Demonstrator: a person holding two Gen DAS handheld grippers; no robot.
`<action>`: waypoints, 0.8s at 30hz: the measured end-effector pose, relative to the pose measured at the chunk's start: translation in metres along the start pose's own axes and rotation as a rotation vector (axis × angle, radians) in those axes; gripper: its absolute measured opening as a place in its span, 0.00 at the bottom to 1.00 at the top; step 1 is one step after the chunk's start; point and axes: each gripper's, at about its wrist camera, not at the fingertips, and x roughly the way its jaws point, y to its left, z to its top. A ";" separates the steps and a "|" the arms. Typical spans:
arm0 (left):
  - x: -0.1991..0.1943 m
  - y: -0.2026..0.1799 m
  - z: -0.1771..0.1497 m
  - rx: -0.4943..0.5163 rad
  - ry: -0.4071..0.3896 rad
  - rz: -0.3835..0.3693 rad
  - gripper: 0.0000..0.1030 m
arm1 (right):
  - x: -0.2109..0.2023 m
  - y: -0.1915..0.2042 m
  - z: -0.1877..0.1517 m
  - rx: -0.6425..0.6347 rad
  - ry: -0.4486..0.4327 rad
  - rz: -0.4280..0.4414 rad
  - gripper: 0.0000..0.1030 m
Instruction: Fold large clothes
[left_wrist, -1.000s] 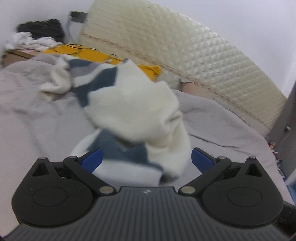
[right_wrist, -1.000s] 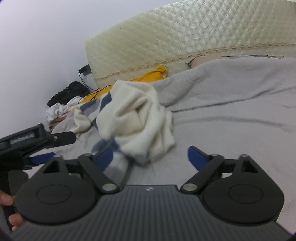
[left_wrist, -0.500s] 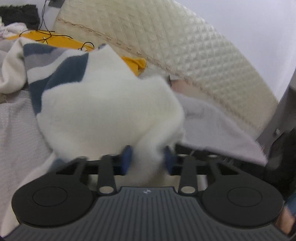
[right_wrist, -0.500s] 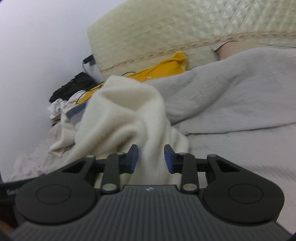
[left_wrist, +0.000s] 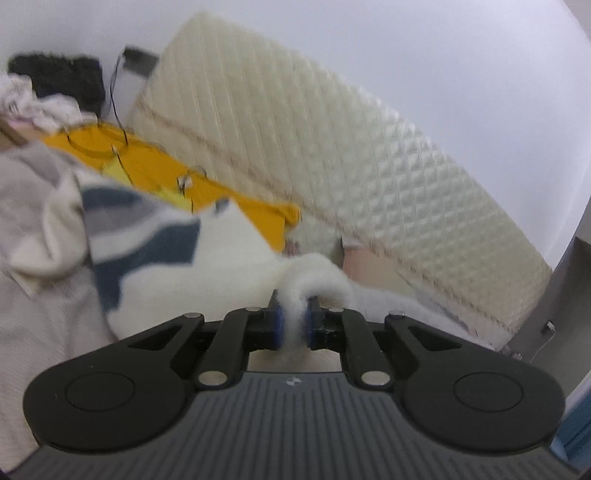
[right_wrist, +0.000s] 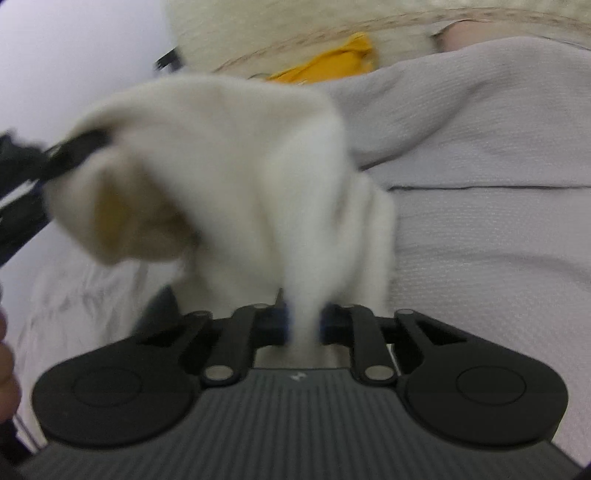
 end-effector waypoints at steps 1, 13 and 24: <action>-0.012 -0.001 0.005 -0.003 -0.011 -0.007 0.12 | -0.011 0.001 0.001 -0.013 -0.025 -0.020 0.13; -0.222 -0.051 0.040 0.034 -0.157 -0.139 0.11 | -0.235 0.041 0.002 -0.165 -0.319 -0.147 0.12; -0.358 -0.084 -0.035 0.038 -0.130 -0.280 0.12 | -0.382 0.058 -0.057 -0.268 -0.477 -0.322 0.10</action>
